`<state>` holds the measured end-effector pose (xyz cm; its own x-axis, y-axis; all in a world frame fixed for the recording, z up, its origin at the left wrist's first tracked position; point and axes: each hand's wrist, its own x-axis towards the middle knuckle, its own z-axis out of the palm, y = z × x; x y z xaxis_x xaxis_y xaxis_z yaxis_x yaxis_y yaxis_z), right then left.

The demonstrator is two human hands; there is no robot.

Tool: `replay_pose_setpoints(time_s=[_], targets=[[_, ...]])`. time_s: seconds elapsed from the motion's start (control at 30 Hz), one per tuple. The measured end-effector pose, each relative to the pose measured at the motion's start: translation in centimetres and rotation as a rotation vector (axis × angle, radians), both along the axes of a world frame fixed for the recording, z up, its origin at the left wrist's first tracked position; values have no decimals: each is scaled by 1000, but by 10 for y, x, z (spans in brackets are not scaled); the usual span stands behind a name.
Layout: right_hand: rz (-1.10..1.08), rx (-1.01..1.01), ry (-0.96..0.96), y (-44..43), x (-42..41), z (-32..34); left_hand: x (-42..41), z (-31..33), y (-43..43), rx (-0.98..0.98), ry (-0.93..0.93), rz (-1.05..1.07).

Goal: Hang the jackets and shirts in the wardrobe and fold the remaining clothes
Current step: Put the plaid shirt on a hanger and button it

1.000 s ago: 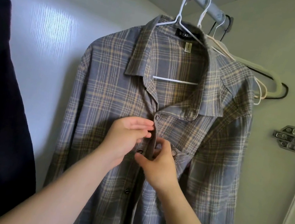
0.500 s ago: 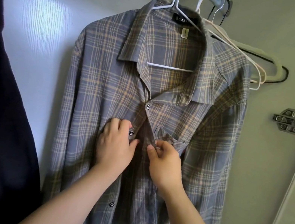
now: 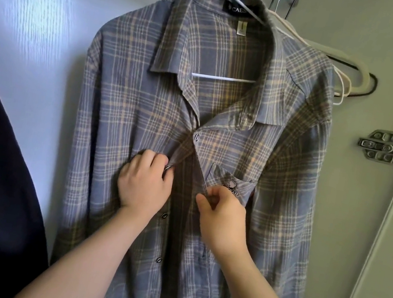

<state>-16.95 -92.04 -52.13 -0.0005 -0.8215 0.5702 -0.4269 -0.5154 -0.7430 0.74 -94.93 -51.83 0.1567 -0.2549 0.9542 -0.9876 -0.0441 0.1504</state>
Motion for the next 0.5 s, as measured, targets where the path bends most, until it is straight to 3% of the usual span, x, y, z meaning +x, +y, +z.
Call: replay_pose_setpoints(time_s=[0.1, 0.27, 0.4, 0.5], targets=[[-27, -11, -26, 2, -4, -1, 0, -2, 3, -78, 3, -164], [-74, -30, -30, 3, -9, -2, -9, -6, 20, -109, 186, -490], [-115, -60, 29, 4, -10, -5, -11, -10, 28, -124, -216, -527], [-96, -54, 58, 4, -9, -9, -13, -9, 34, -57, -291, -581]])
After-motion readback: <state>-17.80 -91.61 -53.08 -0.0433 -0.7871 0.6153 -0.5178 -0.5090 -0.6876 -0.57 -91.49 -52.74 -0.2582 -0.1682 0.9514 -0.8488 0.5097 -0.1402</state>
